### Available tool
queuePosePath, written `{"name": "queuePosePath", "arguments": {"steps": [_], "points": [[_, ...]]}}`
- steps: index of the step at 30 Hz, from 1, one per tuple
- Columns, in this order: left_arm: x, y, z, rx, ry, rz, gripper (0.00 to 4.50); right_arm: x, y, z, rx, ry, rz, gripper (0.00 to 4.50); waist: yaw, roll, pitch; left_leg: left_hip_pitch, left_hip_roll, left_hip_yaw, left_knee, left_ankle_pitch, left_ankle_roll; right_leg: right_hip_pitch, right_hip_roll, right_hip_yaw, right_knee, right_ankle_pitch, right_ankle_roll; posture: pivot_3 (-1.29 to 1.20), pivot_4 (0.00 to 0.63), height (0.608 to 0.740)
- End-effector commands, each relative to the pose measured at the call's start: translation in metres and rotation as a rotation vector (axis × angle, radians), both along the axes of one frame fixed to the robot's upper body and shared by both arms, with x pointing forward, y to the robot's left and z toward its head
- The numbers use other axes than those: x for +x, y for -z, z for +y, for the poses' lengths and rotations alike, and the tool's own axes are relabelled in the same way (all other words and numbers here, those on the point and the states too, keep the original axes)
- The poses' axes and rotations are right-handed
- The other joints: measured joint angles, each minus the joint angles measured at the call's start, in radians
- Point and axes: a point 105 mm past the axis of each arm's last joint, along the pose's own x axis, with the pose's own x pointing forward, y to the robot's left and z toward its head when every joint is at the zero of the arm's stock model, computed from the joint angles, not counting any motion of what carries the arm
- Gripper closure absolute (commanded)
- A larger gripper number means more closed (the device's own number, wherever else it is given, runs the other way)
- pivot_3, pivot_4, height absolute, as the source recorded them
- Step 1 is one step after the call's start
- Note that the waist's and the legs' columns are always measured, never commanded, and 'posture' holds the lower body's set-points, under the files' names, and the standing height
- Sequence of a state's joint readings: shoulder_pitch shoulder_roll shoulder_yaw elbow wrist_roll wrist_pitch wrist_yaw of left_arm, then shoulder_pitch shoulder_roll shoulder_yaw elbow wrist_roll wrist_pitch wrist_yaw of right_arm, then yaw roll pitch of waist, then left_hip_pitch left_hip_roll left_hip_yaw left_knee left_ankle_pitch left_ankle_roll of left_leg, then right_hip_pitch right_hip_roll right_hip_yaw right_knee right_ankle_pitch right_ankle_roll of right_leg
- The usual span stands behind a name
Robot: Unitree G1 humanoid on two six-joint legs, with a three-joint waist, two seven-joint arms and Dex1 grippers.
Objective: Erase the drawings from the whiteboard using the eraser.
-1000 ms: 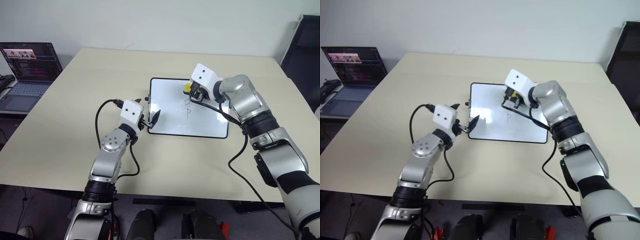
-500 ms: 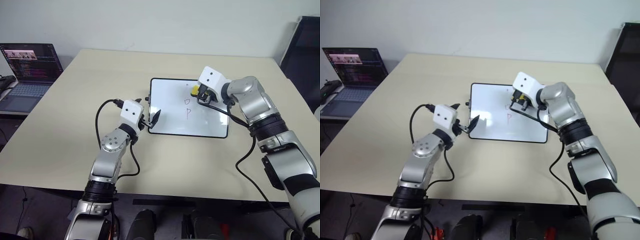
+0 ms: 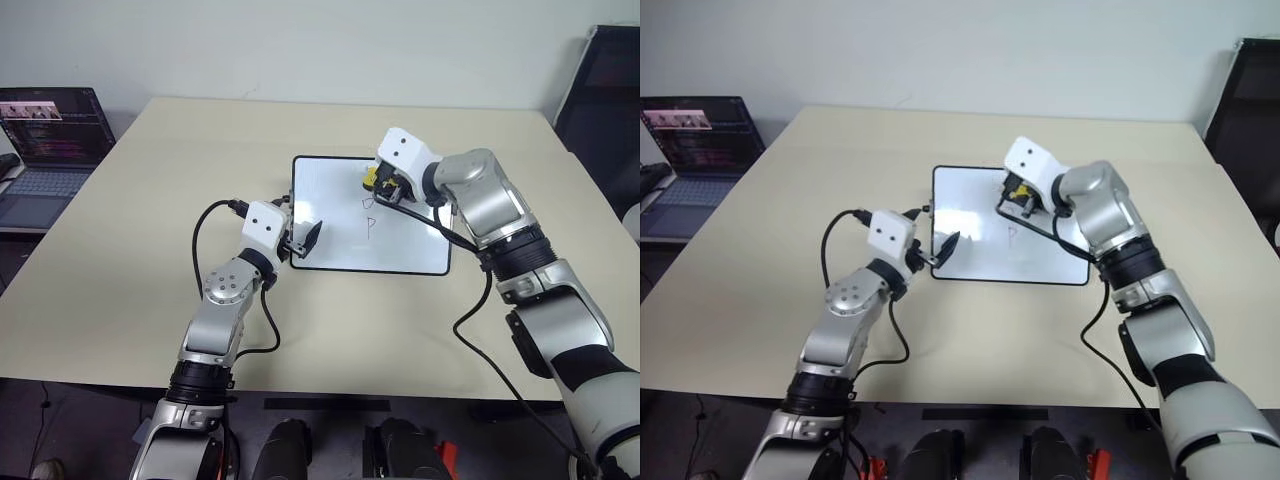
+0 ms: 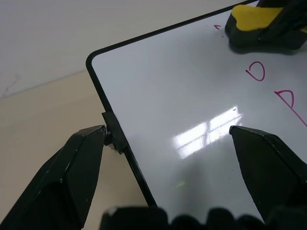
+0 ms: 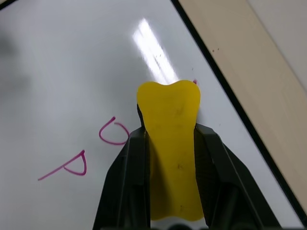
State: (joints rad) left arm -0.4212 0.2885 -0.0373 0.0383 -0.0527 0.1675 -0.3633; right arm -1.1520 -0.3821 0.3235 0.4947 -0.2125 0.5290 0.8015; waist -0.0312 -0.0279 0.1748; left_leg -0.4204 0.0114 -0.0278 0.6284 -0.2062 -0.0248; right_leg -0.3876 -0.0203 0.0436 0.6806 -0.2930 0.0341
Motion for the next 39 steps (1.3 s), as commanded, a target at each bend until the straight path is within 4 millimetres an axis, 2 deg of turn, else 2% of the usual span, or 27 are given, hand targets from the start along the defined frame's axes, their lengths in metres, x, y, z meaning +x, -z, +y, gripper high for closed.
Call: {"name": "queuePosePath", "arguments": {"steps": [1, 9, 16, 27, 39], "points": [[-0.003, -0.015, -0.004, 0.001, 0.018, -0.065, 0.0, 0.002, -0.024, 0.005, 0.025, -0.017, -0.08, 3.56, 0.001, 0.0, 0.0, 0.0, 0.0, 0.0, 0.0, 0.0, 0.0, 0.0, 0.0, 0.0, 0.0, 0.0, 0.0, 0.0, 0.15, 0.74], [-0.004, -0.015, -0.005, 0.0, 0.015, -0.066, 0.0, 0.005, -0.022, 0.006, 0.014, -0.023, -0.082, 3.56, 0.0, 0.0, 0.0, 0.0, 0.0, 0.0, 0.0, 0.0, 0.0, 0.0, 0.0, 0.0, 0.0, 0.0, 0.0, 0.0, 0.15, 0.74], [-0.004, -0.016, -0.006, -0.003, 0.017, -0.067, 0.0, 0.011, -0.01, 0.003, -0.011, -0.014, -0.067, 3.56, 0.0, 0.0, 0.0, 0.0, 0.0, 0.001, 0.0, 0.0, 0.0, 0.0, 0.0, 0.0, 0.0, 0.0, 0.0, 0.0, 0.15, 0.74], [-0.004, -0.016, -0.006, -0.004, 0.013, -0.065, 0.0, 0.015, -0.015, 0.007, -0.004, -0.019, -0.082, 3.56, -0.002, 0.0, 0.0, 0.001, 0.0, 0.001, 0.0, 0.0, 0.0, 0.0, 0.0, 0.001, 0.001, 0.0, 0.0, 0.0, 0.15, 0.74], [-0.005, -0.015, -0.004, -0.005, 0.008, -0.065, 0.0, 0.014, -0.01, 0.015, -0.004, -0.043, -0.062, 3.56, -0.004, 0.0, 0.0, 0.002, 0.001, 0.001, 0.0, 0.0, 0.0, 0.0, 0.0, 0.001, 0.001, 0.0, 0.0, 0.0, 0.15, 0.74]]}}
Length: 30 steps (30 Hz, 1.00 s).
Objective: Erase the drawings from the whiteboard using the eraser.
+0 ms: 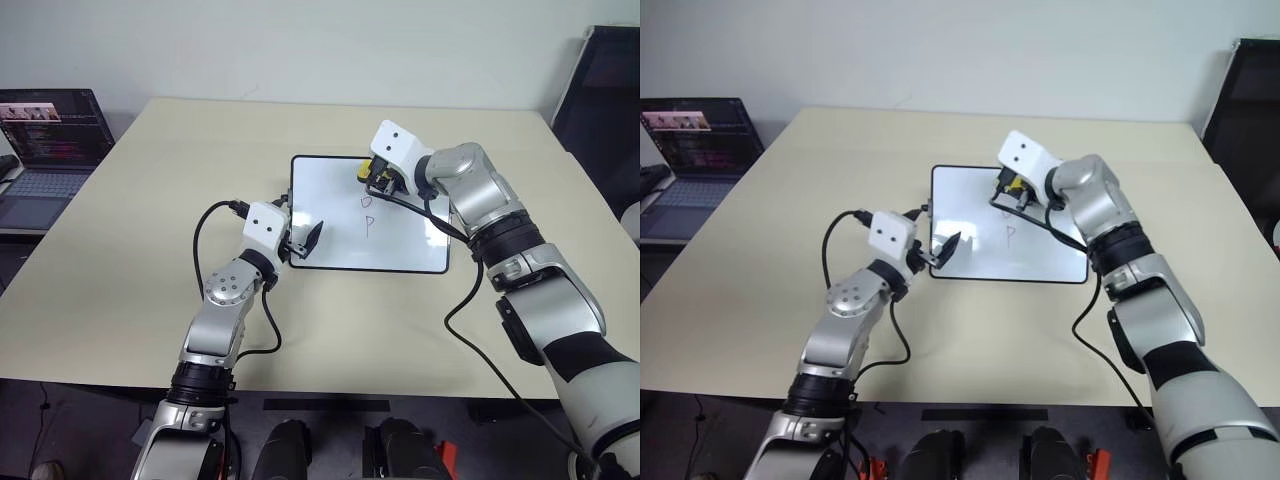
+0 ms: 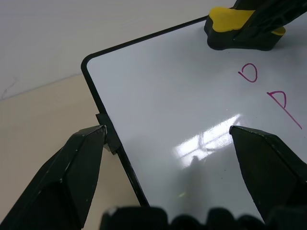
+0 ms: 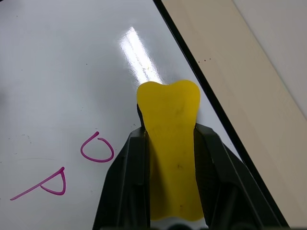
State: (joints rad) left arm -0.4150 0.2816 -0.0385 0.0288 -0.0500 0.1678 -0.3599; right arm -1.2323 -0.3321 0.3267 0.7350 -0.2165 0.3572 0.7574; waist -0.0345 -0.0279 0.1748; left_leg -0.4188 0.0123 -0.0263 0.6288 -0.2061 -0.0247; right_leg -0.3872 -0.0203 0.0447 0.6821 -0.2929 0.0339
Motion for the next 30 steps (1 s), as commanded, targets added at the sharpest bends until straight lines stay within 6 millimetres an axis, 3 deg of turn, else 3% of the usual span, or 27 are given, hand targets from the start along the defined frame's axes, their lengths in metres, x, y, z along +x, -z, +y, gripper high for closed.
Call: {"name": "queuePosePath", "arguments": {"steps": [1, 9, 17, 25, 30], "points": [[-0.004, -0.015, -0.003, -0.001, 0.007, -0.063, 0.0, -0.001, -0.012, 0.006, -0.005, -0.022, -0.035, 3.56, 0.0, 0.0, 0.0, 0.0, 0.0, 0.0, 0.0, 0.0, 0.0, 0.0, 0.0, 0.0, 0.0, 0.0, 0.0, 0.0, 0.15, 0.74], [-0.004, -0.015, -0.004, -0.004, 0.009, -0.06, 0.0, -0.001, 0.012, -0.03, -0.059, 0.061, 0.09, 3.56, 0.004, 0.0, 0.0, 0.0, -0.001, 0.0, 0.0, 0.0, 0.0, 0.001, 0.0, -0.001, 0.0, 0.0, 0.0, 0.0, 0.15, 0.74], [-0.003, -0.015, -0.008, -0.011, 0.022, -0.059, 0.0, -0.003, 0.016, -0.055, -0.05, 0.141, 0.14, 3.56, 0.011, 0.0, 0.0, 0.001, -0.002, -0.002, 0.001, 0.0, 0.0, 0.003, 0.0, -0.002, -0.001, 0.0, 0.0, 0.0, 0.15, 0.74], [-0.001, -0.015, -0.01, -0.008, 0.035, -0.058, 0.0, -0.007, 0.009, -0.053, -0.025, 0.14, 0.124, 3.56, 0.011, 0.0, 0.0, 0.003, -0.002, -0.003, 0.001, 0.0, 0.0, 0.005, 0.0, -0.002, -0.001, 0.0, 0.0, 0.0, 0.15, 0.74], [-0.002, -0.015, -0.009, -0.003, 0.038, -0.059, 0.0, -0.02, -0.023, -0.039, 0.085, 0.122, 0.047, 3.56, 0.011, 0.0, 0.0, 0.001, -0.002, -0.003, 0.001, 0.0, 0.0, 0.004, 0.0, -0.002, -0.001, 0.0, 0.0, 0.0, 0.15, 0.74]]}}
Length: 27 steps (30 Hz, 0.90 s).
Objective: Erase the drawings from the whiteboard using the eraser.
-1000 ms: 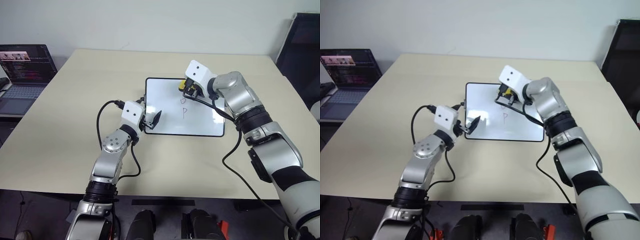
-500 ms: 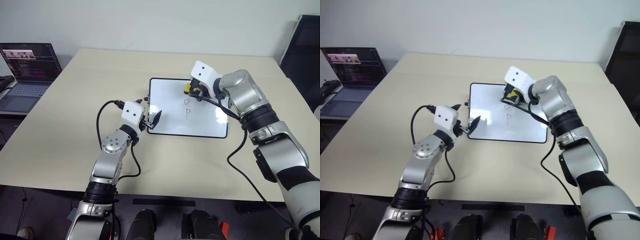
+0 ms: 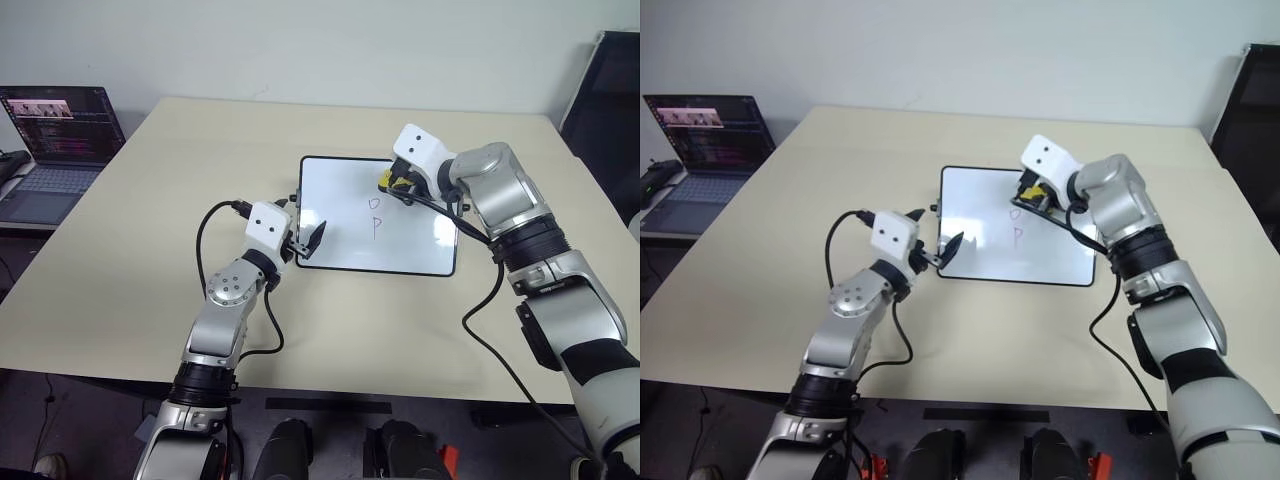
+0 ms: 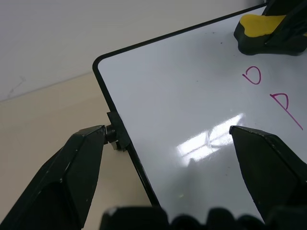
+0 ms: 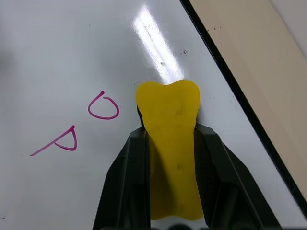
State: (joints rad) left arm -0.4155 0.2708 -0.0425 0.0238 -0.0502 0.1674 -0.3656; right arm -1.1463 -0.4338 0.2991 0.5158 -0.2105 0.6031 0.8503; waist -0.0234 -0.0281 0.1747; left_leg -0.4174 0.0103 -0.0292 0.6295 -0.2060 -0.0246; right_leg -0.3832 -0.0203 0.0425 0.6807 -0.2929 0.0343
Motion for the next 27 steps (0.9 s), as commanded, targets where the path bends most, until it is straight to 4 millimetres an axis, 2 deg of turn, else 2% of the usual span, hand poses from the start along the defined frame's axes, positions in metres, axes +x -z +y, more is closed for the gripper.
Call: {"name": "queuePosePath", "arguments": {"steps": [1, 6, 11, 14, 21, 27], "points": [[-0.001, -0.015, -0.004, 0.005, 0.023, -0.057, 0.0, -0.01, -0.031, -0.001, 0.083, 0.026, -0.077, 3.56, -0.002, 0.0, 0.0, -0.001, 0.0, 0.0, 0.0, 0.0, 0.0, -0.001, 0.0, 0.0, 0.0, 0.0, 0.0, 0.0, 0.15, 0.74], [-0.002, -0.017, -0.006, 0.016, 0.038, -0.06, 0.0, -0.031, -0.042, 0.004, 0.16, 0.049, -0.102, 3.56, -0.005, 0.0, 0.0, -0.005, 0.001, 0.0, -0.001, 0.0, 0.0, -0.006, -0.001, 0.001, 0.0, 0.0, 0.0, 0.0, 0.15, 0.74], [-0.002, -0.02, -0.006, 0.016, 0.049, -0.057, 0.0, -0.053, -0.042, 0.0, 0.276, 0.128, -0.106, 3.56, -0.005, 0.0, 0.0, -0.005, 0.001, 0.0, -0.001, 0.0, 0.0, -0.006, -0.001, 0.001, 0.0, 0.0, 0.0, 0.0, 0.15, 0.74], [-0.007, -0.016, -0.005, 0.015, 0.05, -0.04, 0.0, -0.061, -0.037, -0.005, 0.303, 0.179, -0.111, 3.56, -0.005, 0.0, 0.0, -0.005, 0.001, 0.0, 0.0, 0.0, 0.0, -0.005, -0.001, 0.001, 0.0, 0.0, 0.0, 0.0, 0.15, 0.74], [-0.036, -0.001, 0.0, -0.014, 0.045, 0.024, 0.0, -0.083, -0.012, -0.043, 0.509, 0.466, -0.155, 3.56, -0.006, 0.0, 0.0, -0.006, 0.002, 0.0, -0.001, 0.0, 0.0, -0.006, -0.001, 0.001, 0.0, 0.0, 0.0, 0.0, 0.15, 0.74], [-0.048, 0.003, 0.001, -0.029, 0.039, 0.053, 0.0, -0.09, 0.004, -0.04, 0.561, 0.535, -0.167, 3.56, -0.007, 0.0, 0.0, -0.003, 0.001, 0.0, 0.0, 0.0, 0.0, -0.004, 0.001, 0.001, 0.001, 0.0, 0.0, 0.0, 0.15, 0.74]]}}
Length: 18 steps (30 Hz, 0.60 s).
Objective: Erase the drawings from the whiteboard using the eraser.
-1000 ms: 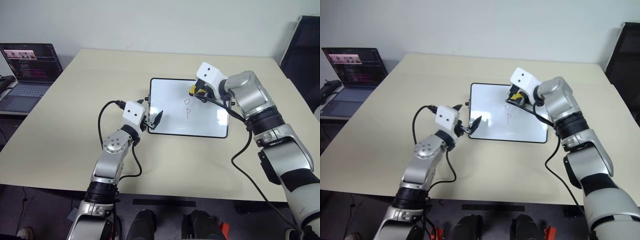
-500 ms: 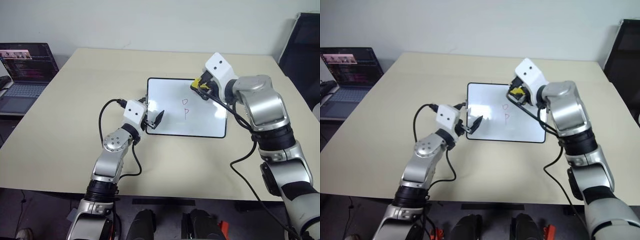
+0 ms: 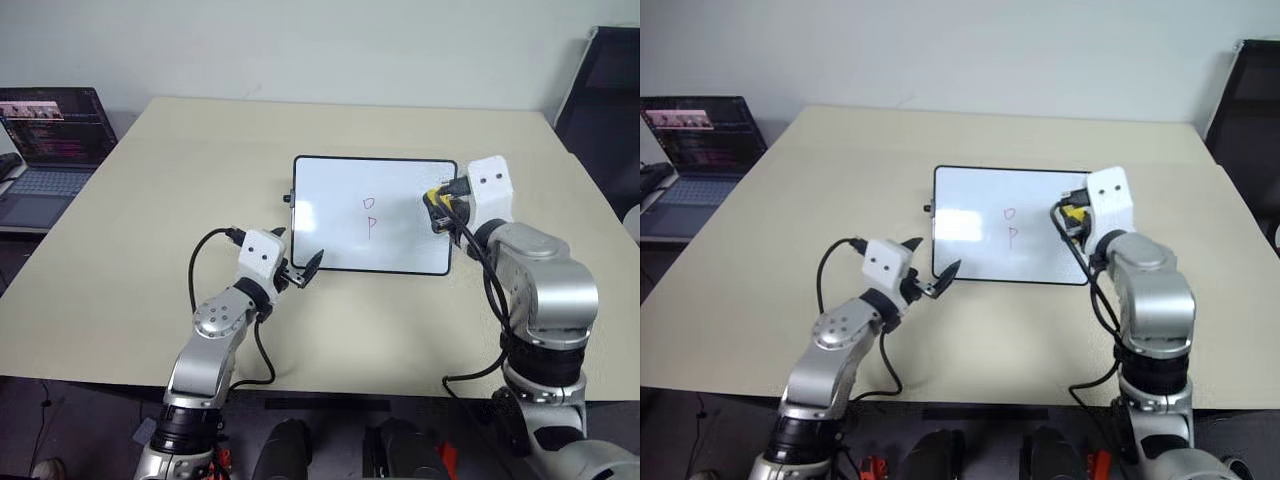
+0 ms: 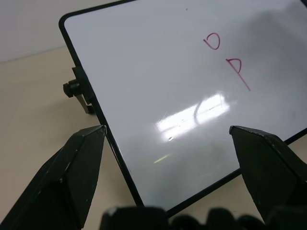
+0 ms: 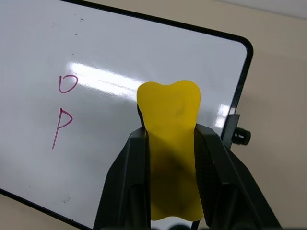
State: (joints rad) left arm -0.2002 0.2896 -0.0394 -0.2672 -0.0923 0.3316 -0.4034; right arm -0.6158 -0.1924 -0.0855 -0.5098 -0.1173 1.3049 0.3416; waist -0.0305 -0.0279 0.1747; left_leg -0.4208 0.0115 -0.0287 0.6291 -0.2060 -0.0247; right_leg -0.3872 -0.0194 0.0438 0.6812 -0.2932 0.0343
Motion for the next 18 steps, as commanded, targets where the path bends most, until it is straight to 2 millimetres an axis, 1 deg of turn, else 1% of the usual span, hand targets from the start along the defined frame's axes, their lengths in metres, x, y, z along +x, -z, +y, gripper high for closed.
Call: {"name": "queuePosePath", "arguments": {"steps": [1, 5, 12, 14, 18], "points": [[-0.005, -0.014, -0.003, -0.016, 0.01, -0.045, 0.0, -0.004, -0.013, 0.002, 0.004, 0.03, -0.08, 3.56, 0.0, 0.0, 0.0, 0.0, 0.0, 0.0, 0.0, 0.0, 0.0, 0.0, 0.0, 0.0, 0.0, 0.0, 0.0, 0.0, 0.15, 0.74], [-0.006, -0.016, -0.011, -0.023, 0.048, -0.046, 0.0, -0.003, -0.012, 0.006, 0.005, 0.026, -0.084, 3.56, -0.001, 0.0, 0.0, 0.001, 0.0, 0.001, 0.0, 0.0, 0.0, 0.0, 0.001, 0.0, 0.0, 0.0, 0.0, 0.0, 0.15, 0.74], [-0.007, -0.014, -0.012, -0.022, 0.063, -0.04, 0.0, -0.002, -0.012, 0.003, 0.0, 0.038, -0.085, 3.56, -0.001, 0.0, 0.0, 0.001, 0.0, 0.001, -0.001, 0.0, 0.0, 0.0, 0.001, 0.0, -0.001, 0.0, 0.0, 0.0, 0.15, 0.74], [-0.007, -0.014, -0.017, -0.024, 0.084, -0.04, 0.0, 0.0, -0.016, 0.008, -0.016, 0.013, -0.101, 3.56, -0.001, 0.0, 0.0, 0.001, 0.0, 0.001, -0.001, 0.0, 0.0, 0.0, 0.001, 0.0, -0.001, 0.0, 0.0, 0.0, 0.15, 0.74], [-0.006, -0.013, -0.032, 0.027, 0.158, -0.06, 0.0, 0.006, -0.024, 0.03, -0.064, -0.117, -0.126, 3.56, -0.001, 0.0, 0.0, 0.001, 0.0, 0.001, -0.001, 0.0, 0.0, 0.0, 0.001, 0.0, -0.001, 0.0, 0.0, 0.0, 0.15, 0.74]]}}
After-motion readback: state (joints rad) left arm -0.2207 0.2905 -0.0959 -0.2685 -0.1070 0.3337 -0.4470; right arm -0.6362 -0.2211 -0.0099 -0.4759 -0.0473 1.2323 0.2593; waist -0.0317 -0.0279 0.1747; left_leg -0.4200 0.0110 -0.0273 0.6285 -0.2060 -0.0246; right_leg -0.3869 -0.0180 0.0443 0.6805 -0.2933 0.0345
